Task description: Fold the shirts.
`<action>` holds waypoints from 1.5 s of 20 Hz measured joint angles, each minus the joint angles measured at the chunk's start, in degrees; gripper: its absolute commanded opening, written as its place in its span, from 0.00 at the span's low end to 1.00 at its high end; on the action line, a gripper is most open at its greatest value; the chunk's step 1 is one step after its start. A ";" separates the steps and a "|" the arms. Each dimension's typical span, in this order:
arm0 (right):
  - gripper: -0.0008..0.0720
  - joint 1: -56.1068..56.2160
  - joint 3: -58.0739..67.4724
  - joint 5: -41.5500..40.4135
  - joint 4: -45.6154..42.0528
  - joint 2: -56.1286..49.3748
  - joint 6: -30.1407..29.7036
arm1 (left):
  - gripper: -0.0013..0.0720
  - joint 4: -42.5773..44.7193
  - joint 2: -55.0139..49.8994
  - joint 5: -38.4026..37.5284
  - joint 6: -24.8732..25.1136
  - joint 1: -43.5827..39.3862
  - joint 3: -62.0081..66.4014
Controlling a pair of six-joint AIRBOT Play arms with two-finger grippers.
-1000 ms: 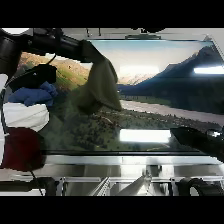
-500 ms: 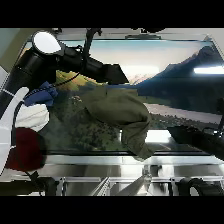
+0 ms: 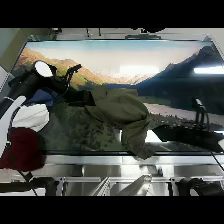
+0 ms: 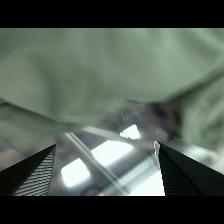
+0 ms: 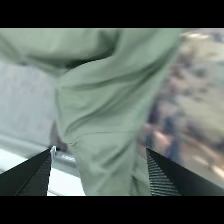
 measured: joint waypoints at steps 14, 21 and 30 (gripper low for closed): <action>0.88 19.39 6.99 -17.27 3.61 -32.41 -6.62 | 0.04 1.11 -10.25 15.78 3.17 -5.25 -0.81; 0.79 22.29 12.20 -18.45 3.65 -38.95 -7.28 | 0.04 1.09 -11.15 11.80 3.37 -6.21 3.17; 0.03 24.61 16.46 -19.10 3.52 -45.29 -6.62 | 0.04 0.66 -11.21 6.25 3.37 -6.25 3.56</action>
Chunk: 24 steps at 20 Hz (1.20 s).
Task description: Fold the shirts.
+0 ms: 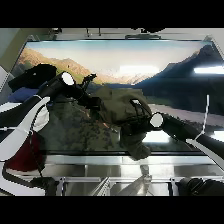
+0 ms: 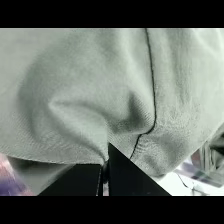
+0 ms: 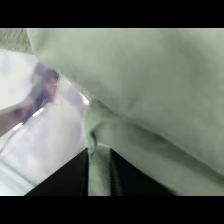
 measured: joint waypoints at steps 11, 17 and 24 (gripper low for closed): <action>0.99 -1.99 1.55 3.82 -7.63 6.23 6.73 | 0.04 -12.76 3.74 -5.53 4.42 8.15 -0.11; 0.98 -0.70 1.86 4.11 -7.96 4.22 9.53 | 0.04 -14.27 4.74 -5.64 6.40 9.51 -5.81; 0.73 1.66 8.96 4.96 -7.74 -3.98 11.13 | 0.04 -14.71 4.92 -4.55 8.94 8.76 -9.64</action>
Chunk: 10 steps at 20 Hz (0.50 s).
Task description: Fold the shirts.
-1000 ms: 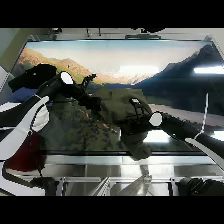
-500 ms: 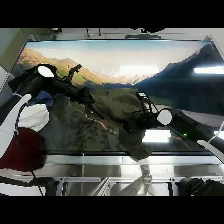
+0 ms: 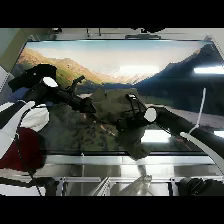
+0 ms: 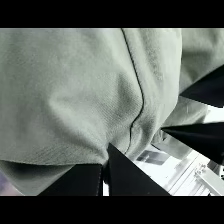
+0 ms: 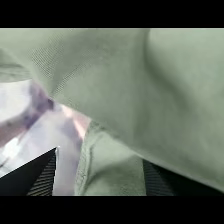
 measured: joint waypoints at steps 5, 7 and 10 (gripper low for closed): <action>0.03 0.20 3.74 6.27 -7.04 -2.91 6.91 | 0.04 -0.15 0.02 -0.35 1.07 -0.02 -0.33; 0.03 0.20 4.24 7.15 -8.26 -3.23 8.39 | 0.04 -0.15 0.02 -0.52 1.25 -0.02 -0.37; 0.03 0.11 4.57 7.89 -9.25 -3.43 10.27 | 0.04 -0.15 0.02 -0.57 1.46 0.00 -0.37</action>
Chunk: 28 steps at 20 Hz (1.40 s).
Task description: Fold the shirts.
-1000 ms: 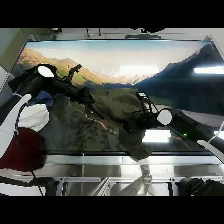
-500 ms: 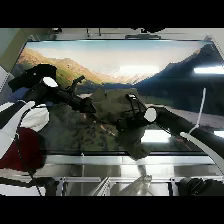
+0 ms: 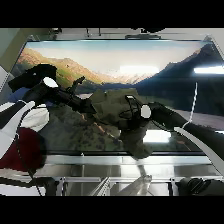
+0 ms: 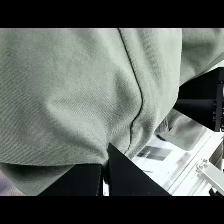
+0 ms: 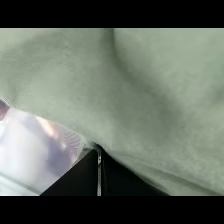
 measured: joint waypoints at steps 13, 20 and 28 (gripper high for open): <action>0.03 -22.62 2.38 11.47 4.37 29.03 -6.54 | 0.04 -22.47 14.93 -9.97 4.48 14.53 -0.07; 0.03 -29.24 10.71 3.17 12.70 60.85 -17.90 | 0.05 -48.48 34.16 -18.45 4.98 18.14 9.86; 0.03 -29.92 8.46 8.74 13.07 59.78 -17.51 | 0.05 -26.29 40.96 -5.73 0.35 13.90 13.40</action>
